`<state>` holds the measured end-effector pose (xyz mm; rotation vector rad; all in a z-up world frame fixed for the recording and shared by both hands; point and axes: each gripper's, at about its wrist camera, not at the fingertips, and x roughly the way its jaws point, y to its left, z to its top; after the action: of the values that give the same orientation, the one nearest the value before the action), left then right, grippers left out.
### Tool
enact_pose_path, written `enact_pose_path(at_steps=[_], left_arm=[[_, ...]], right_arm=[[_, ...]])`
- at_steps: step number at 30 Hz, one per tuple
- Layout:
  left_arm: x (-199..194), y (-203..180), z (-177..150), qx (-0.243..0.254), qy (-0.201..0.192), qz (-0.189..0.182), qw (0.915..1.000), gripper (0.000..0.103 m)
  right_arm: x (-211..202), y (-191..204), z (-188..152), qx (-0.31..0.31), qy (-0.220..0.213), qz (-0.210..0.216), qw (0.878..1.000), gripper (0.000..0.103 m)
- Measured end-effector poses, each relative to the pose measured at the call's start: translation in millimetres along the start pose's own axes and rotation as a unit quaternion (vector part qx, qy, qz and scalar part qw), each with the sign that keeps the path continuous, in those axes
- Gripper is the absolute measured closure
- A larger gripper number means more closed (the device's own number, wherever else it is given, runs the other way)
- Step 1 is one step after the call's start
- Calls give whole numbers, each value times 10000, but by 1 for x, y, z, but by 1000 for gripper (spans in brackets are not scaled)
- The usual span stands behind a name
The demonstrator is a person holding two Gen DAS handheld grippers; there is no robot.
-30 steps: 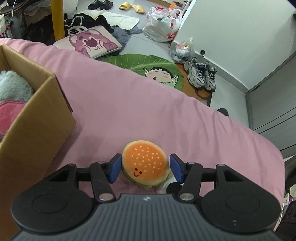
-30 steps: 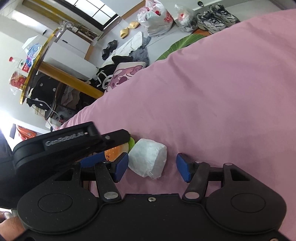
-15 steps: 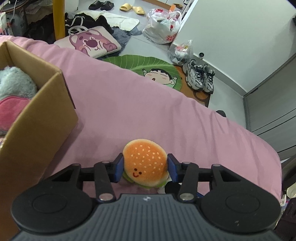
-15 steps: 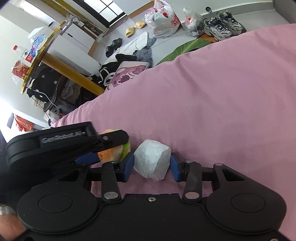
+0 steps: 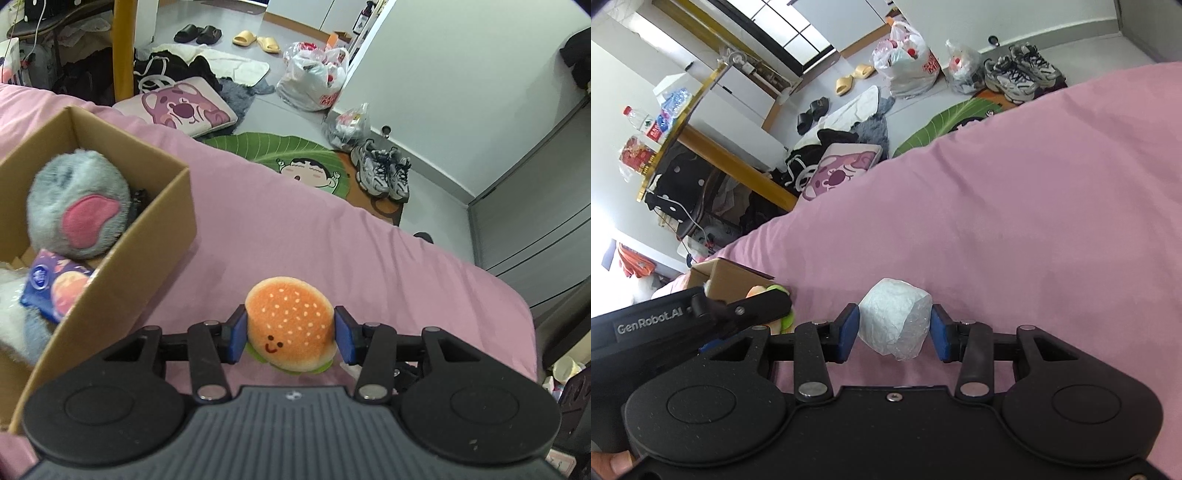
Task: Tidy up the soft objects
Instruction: 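Carry the burger plush and white bundle into the box and open both grippers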
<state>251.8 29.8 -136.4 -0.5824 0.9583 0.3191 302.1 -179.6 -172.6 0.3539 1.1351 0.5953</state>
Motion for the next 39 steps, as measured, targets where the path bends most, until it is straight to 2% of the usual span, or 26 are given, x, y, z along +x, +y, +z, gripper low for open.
enact_pose_path(at_steps=[12,22,31,39], left_arm=[[-66,28,-6,-120,-394,-255,9988,56],[-110,77,3,-424,-757,-109,9962,56],[-131,124,11,-817,-936,44,9922,56],[-135,153,19,-1146,-1022,168,9880,56]], right_arm=[[-41,43,-8,-389,-322,174,9986,62],[-53,96,-11,-836,-464,286,9950,62],[-47,145,-18,-1128,-478,433,9915,62],[-35,178,-23,-1296,-399,456,9897,62]])
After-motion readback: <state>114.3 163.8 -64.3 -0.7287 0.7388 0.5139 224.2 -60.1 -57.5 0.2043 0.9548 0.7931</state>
